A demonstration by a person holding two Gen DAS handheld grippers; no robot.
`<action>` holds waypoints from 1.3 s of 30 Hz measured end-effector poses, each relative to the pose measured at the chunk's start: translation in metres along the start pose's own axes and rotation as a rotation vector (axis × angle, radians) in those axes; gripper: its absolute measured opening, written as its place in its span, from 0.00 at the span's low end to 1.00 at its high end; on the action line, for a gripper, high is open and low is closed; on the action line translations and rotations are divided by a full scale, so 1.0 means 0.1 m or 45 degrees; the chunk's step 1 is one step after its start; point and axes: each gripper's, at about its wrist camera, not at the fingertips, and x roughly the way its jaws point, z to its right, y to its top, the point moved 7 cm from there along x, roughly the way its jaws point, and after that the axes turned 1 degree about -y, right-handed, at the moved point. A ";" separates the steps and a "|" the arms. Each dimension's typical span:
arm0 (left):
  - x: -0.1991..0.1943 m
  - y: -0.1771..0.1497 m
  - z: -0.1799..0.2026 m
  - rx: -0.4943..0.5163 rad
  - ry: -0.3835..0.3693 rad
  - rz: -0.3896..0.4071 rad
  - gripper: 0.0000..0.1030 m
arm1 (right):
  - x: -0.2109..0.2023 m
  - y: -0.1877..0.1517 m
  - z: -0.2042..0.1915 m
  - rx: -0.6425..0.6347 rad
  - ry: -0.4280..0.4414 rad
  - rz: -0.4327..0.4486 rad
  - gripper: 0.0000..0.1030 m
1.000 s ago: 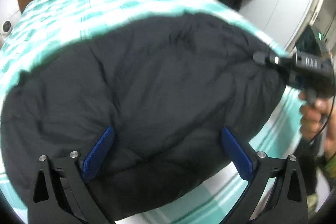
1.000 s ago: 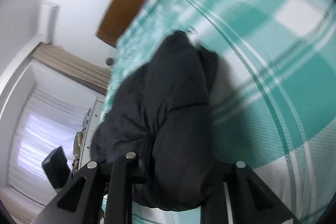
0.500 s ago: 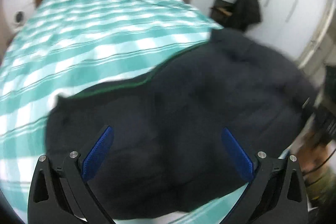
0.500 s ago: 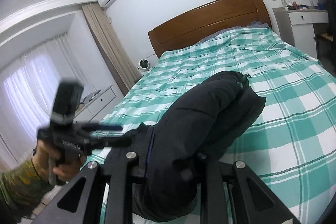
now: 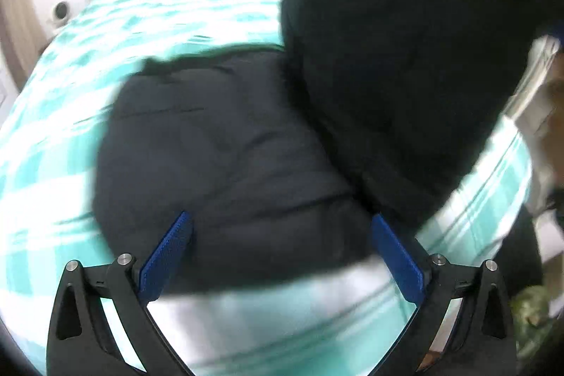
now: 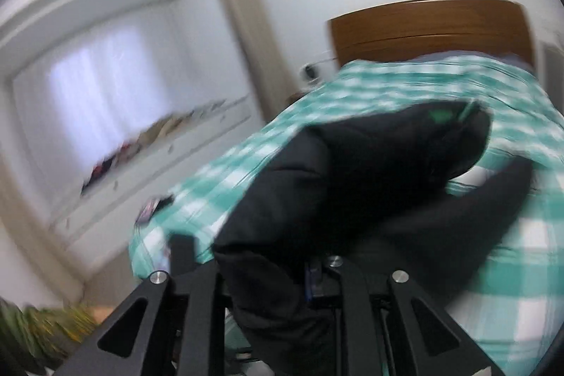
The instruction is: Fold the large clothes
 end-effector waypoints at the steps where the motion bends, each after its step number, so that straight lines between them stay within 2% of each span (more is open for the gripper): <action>1: -0.14 -0.03 -0.15 -0.029 0.018 0.016 0.99 | 0.10 -0.03 -0.06 -0.017 0.014 -0.012 0.18; 3: -0.45 -0.05 -0.53 -0.122 0.044 0.051 0.99 | 0.40 -0.15 -0.21 -0.046 0.045 -0.054 0.18; 6: -0.79 0.14 -0.97 -0.256 -0.010 0.117 0.99 | 0.70 -0.37 -0.36 -0.110 0.030 -0.095 0.18; 9: -0.88 0.52 -0.94 -0.232 -0.127 0.166 0.99 | 0.79 -0.55 -0.46 -0.177 0.004 -0.106 0.18; 11: -0.72 0.81 -0.80 -0.192 -0.228 0.138 0.99 | 0.78 -0.61 -0.52 -0.231 -0.020 -0.101 0.18; 13: -0.46 0.92 -0.65 -0.167 -0.302 0.058 0.99 | 0.76 -0.62 -0.56 -0.270 -0.030 -0.104 0.18; 17: 0.12 1.03 -0.57 -0.204 -0.275 -0.088 0.97 | 0.64 -0.66 -0.54 -0.299 -0.005 -0.105 0.18; 18: 0.22 1.08 -0.54 -0.217 -0.261 -0.096 0.88 | 0.61 -0.66 -0.53 -0.306 -0.003 -0.107 0.18; 19: 0.30 1.08 -0.56 -0.224 -0.219 -0.112 0.56 | 0.61 -0.66 -0.51 -0.310 -0.003 -0.109 0.20; 20: 0.39 1.05 -0.59 -0.224 -0.178 -0.146 0.45 | 0.57 -0.67 -0.51 -0.314 -0.013 -0.114 0.21; 21: 0.46 1.02 -0.59 -0.230 -0.164 -0.177 0.40 | 0.54 -0.63 -0.50 -0.308 -0.033 -0.115 0.24; 22: 0.50 1.02 -0.63 -0.229 -0.161 -0.180 0.35 | 0.50 -0.61 -0.50 -0.292 -0.035 -0.119 0.36; 24: 0.49 0.97 -0.68 -0.216 -0.157 -0.178 0.35 | 0.31 -0.51 -0.48 -0.193 0.028 -0.113 0.51; 26: 0.45 0.95 -0.71 -0.191 -0.144 -0.163 0.33 | 0.05 -0.39 -0.40 -0.068 0.085 -0.078 0.52; 28: 0.41 0.95 -0.77 -0.171 -0.122 -0.152 0.32 | -0.26 -0.26 -0.23 0.073 0.125 -0.006 0.59; 30: 0.44 0.95 -0.83 -0.183 -0.133 -0.150 0.32 | -0.50 -0.16 0.07 0.189 0.029 0.053 0.63; 31: 0.44 0.94 -0.85 -0.189 -0.138 -0.147 0.32 | -0.59 -0.13 0.30 0.262 -0.083 0.054 0.63; 32: 0.45 0.94 -0.86 -0.187 -0.141 -0.143 0.32 | -0.62 -0.11 0.48 0.317 -0.151 0.049 0.63; 34: 0.45 0.92 -0.85 -0.172 -0.137 -0.135 0.32 | -0.58 -0.14 0.77 0.396 -0.242 0.014 0.63; 36: 0.43 0.91 -0.84 -0.153 -0.130 -0.126 0.32 | -0.36 -0.16 1.10 0.487 -0.307 -0.038 0.63; 37: 0.43 0.89 -0.85 -0.152 -0.129 -0.121 0.32 | -0.20 -0.18 1.22 0.512 -0.312 -0.064 0.65; 39: 0.42 0.86 -0.89 -0.161 -0.119 -0.110 0.32 | 0.16 -0.29 1.25 0.525 -0.230 -0.151 0.65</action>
